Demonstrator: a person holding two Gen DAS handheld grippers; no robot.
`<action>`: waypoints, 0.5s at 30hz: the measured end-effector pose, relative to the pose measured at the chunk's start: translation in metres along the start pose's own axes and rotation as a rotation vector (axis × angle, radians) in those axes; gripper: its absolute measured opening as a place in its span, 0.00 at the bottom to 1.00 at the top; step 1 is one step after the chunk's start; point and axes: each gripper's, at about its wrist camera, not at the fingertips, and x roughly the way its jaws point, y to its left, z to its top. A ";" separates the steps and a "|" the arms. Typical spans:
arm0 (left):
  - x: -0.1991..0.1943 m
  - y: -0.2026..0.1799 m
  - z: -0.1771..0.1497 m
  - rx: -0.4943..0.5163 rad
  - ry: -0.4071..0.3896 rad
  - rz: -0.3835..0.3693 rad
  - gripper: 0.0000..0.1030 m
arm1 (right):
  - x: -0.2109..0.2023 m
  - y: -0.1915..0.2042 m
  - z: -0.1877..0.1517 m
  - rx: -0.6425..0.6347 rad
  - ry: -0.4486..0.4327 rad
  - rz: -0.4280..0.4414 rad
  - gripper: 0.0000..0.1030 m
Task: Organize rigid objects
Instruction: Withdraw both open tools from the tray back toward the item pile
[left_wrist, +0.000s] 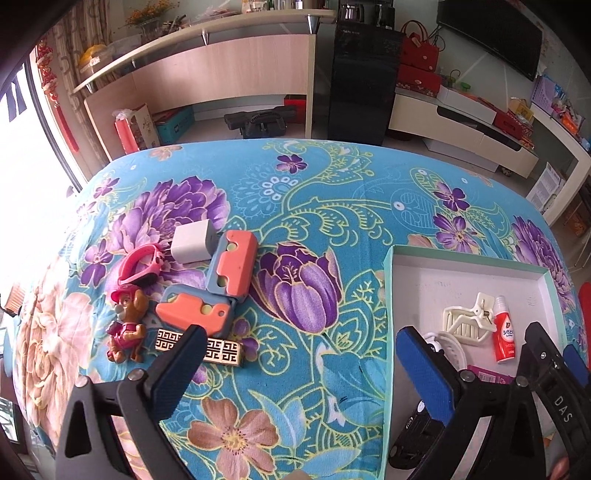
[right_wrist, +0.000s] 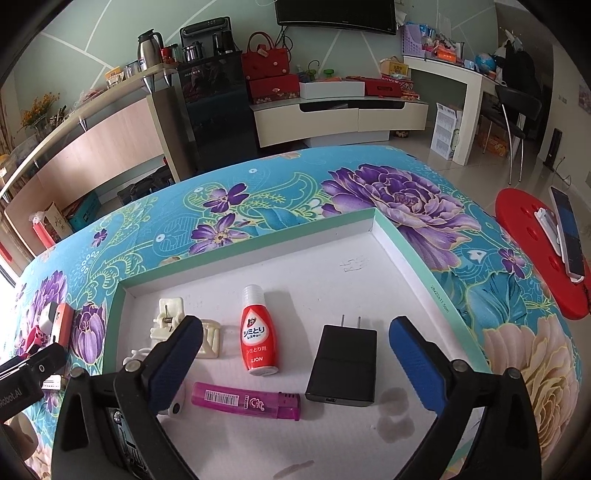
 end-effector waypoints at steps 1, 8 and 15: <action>-0.002 0.001 0.001 0.001 -0.013 -0.003 1.00 | -0.001 0.003 0.000 -0.008 -0.001 0.002 0.98; -0.009 0.005 0.005 0.037 -0.074 0.020 1.00 | -0.002 0.027 0.002 -0.065 0.001 0.020 0.98; -0.020 0.020 0.012 0.070 -0.141 0.087 1.00 | -0.017 0.045 0.011 -0.120 -0.019 0.038 0.98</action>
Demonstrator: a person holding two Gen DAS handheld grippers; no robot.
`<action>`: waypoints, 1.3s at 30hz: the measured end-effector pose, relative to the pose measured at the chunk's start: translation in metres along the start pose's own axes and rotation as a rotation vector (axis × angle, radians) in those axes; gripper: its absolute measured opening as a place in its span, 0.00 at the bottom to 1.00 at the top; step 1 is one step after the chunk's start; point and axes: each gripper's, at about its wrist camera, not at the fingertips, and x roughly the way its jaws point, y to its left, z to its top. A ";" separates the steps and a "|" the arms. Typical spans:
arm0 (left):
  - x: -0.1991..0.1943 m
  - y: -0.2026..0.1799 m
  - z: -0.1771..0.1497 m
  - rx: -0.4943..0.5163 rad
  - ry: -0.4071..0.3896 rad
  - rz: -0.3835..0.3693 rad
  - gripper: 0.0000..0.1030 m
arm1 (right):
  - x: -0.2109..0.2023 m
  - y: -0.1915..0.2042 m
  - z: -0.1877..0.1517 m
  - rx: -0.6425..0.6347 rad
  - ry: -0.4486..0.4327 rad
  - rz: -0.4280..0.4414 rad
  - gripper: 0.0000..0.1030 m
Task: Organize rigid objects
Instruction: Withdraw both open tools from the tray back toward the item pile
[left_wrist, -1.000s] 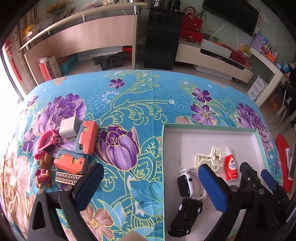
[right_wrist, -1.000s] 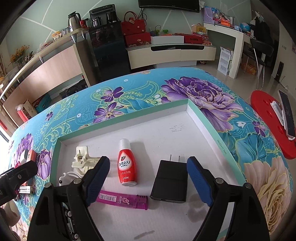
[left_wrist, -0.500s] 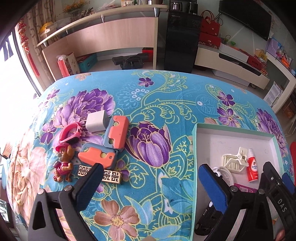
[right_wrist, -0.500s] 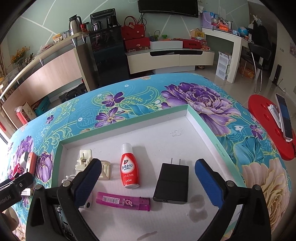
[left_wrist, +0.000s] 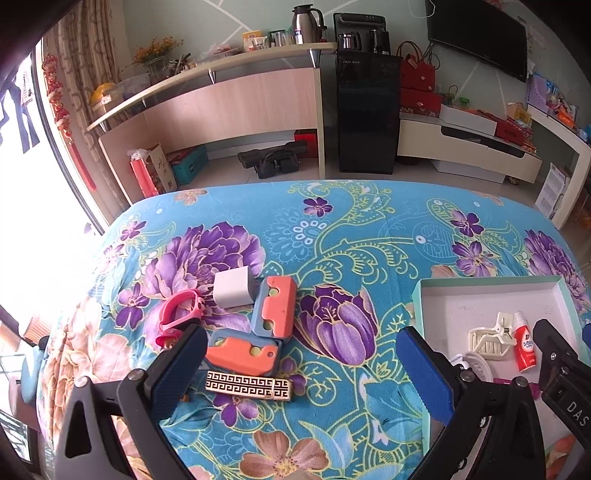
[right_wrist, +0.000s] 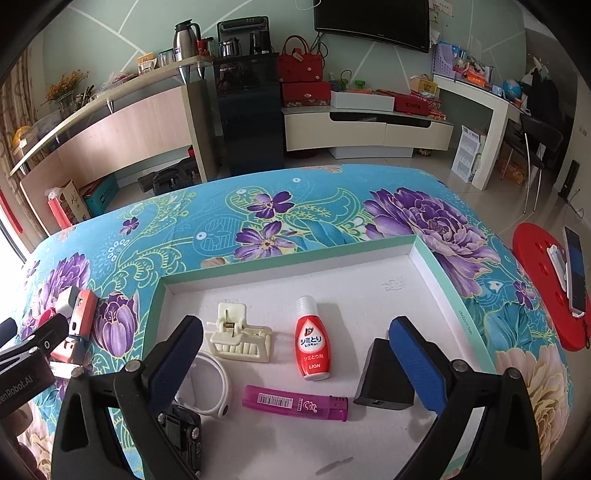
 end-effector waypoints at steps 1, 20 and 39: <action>-0.002 0.003 0.001 0.006 -0.011 0.009 1.00 | -0.002 0.002 0.002 -0.008 -0.003 0.007 0.98; -0.006 0.158 -0.008 -0.236 0.005 0.217 1.00 | -0.008 0.093 0.009 -0.142 -0.011 0.134 0.98; 0.040 0.212 -0.044 -0.404 0.167 0.118 1.00 | 0.031 0.231 -0.052 -0.357 0.148 0.323 0.98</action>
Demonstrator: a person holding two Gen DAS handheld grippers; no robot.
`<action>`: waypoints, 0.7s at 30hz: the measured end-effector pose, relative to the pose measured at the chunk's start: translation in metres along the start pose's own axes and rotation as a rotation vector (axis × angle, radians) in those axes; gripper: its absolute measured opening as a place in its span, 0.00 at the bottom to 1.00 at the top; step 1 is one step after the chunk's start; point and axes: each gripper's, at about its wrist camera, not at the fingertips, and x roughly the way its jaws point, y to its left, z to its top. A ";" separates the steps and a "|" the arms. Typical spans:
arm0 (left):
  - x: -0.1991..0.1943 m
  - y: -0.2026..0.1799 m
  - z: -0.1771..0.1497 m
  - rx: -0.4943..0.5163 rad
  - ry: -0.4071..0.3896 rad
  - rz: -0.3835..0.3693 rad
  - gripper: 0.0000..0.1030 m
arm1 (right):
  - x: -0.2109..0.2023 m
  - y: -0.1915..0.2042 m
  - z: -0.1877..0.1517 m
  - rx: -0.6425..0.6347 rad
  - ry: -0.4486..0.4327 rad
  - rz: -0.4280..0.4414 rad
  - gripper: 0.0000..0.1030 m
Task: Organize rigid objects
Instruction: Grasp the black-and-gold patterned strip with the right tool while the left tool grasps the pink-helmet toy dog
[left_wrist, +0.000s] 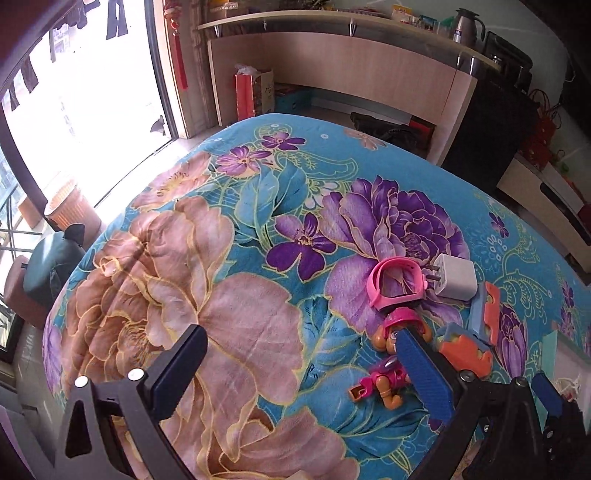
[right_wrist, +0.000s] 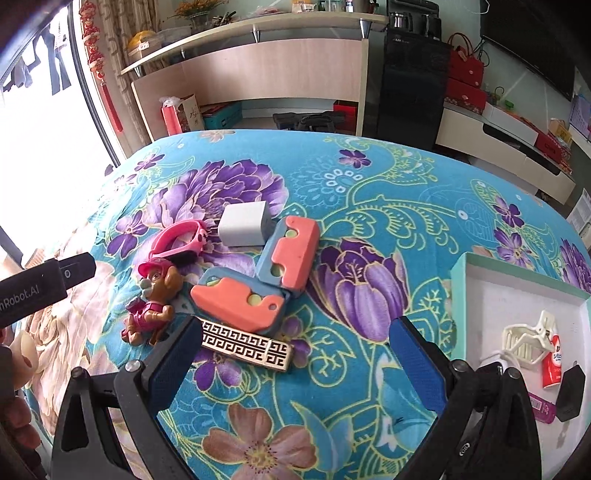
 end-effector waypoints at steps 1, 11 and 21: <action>0.002 0.000 0.000 0.001 0.004 -0.004 1.00 | 0.004 0.004 -0.001 -0.004 0.010 0.002 0.98; 0.014 -0.003 -0.002 0.023 0.035 -0.054 1.00 | 0.029 0.028 -0.007 -0.029 0.050 0.004 0.98; 0.018 -0.015 -0.004 0.061 0.051 -0.086 1.00 | 0.042 0.032 -0.008 -0.003 0.041 -0.024 0.98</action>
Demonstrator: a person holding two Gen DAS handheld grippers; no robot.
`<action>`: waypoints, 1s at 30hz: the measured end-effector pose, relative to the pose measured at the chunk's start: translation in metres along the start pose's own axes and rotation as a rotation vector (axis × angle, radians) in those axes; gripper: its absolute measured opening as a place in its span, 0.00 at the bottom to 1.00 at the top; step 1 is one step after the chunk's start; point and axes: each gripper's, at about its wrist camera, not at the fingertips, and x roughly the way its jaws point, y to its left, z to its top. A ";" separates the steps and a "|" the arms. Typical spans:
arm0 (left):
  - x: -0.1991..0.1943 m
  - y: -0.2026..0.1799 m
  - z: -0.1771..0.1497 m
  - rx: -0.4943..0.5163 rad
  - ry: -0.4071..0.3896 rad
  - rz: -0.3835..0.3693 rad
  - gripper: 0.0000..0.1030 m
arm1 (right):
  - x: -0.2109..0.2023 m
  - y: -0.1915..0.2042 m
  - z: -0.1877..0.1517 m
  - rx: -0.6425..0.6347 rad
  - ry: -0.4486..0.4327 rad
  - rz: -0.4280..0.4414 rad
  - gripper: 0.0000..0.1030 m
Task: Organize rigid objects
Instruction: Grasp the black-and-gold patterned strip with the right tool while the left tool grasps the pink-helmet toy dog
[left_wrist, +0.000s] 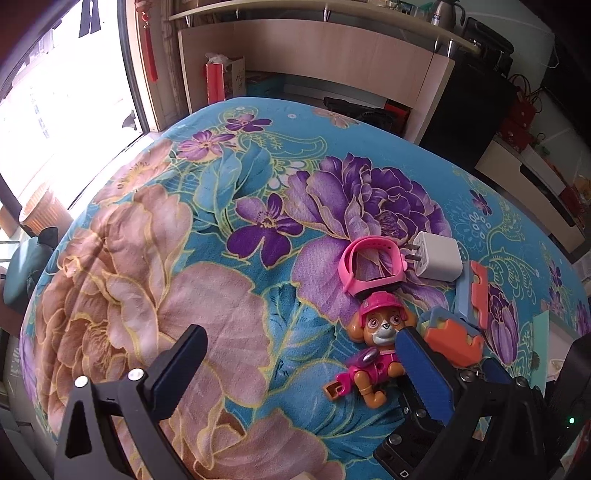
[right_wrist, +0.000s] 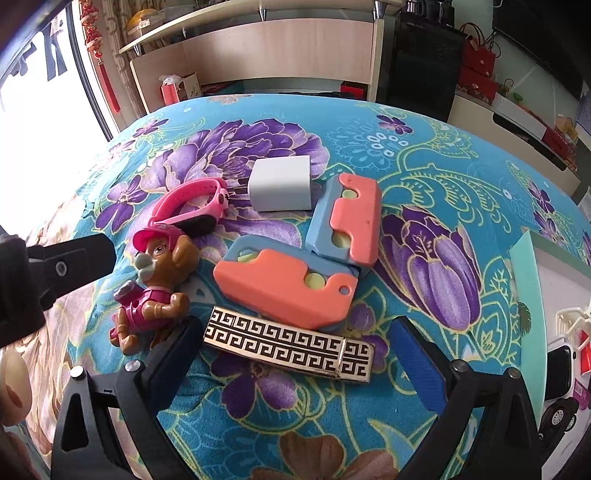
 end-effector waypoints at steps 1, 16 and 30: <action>0.000 -0.001 0.000 0.005 0.001 -0.001 1.00 | 0.000 0.000 0.000 0.003 -0.004 0.001 0.98; 0.004 -0.012 -0.002 0.034 0.016 -0.021 1.00 | -0.008 -0.010 -0.005 0.028 -0.011 0.015 0.82; 0.022 -0.028 -0.008 0.071 0.062 -0.013 1.00 | -0.016 -0.043 -0.012 0.081 0.007 -0.024 0.82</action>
